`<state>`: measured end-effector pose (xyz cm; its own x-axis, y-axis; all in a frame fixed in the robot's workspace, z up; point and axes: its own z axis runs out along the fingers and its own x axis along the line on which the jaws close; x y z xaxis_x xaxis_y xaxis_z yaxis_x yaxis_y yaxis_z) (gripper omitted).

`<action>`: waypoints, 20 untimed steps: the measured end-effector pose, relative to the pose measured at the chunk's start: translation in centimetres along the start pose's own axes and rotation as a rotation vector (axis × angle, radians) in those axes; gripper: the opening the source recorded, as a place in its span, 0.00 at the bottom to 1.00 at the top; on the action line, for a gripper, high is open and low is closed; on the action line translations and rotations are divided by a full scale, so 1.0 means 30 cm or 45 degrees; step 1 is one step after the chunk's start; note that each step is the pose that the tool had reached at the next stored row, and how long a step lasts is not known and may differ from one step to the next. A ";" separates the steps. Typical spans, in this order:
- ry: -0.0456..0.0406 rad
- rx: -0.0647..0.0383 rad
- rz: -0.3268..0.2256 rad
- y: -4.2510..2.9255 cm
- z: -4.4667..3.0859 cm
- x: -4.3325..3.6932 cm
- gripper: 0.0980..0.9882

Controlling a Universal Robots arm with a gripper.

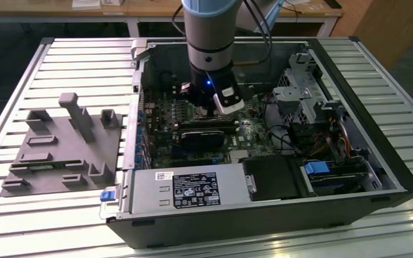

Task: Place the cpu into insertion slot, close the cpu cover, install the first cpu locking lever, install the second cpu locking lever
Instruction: 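Install the second cpu locking lever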

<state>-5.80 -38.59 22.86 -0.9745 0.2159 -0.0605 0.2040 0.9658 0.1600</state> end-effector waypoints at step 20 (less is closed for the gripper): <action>-0.010 0.050 -0.005 0.129 0.025 0.002 0.00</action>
<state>-4.99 -34.73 22.74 -0.9746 0.2133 -0.0688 0.2041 0.9715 0.1208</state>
